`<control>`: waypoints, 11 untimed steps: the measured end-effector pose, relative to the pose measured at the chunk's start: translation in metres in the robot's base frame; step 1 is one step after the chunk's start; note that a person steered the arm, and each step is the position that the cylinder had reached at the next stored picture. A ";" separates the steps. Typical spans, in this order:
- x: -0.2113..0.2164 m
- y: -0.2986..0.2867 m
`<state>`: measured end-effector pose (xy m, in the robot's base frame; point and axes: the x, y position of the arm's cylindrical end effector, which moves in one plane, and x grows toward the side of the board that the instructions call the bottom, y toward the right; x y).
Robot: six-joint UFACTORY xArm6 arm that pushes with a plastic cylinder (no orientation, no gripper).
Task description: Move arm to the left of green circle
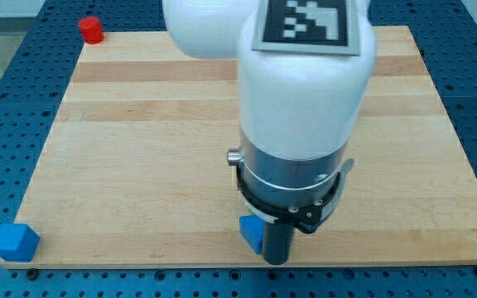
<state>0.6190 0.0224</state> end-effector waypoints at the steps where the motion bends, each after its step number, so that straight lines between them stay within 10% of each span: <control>1: -0.001 -0.014; 11: -0.045 -0.055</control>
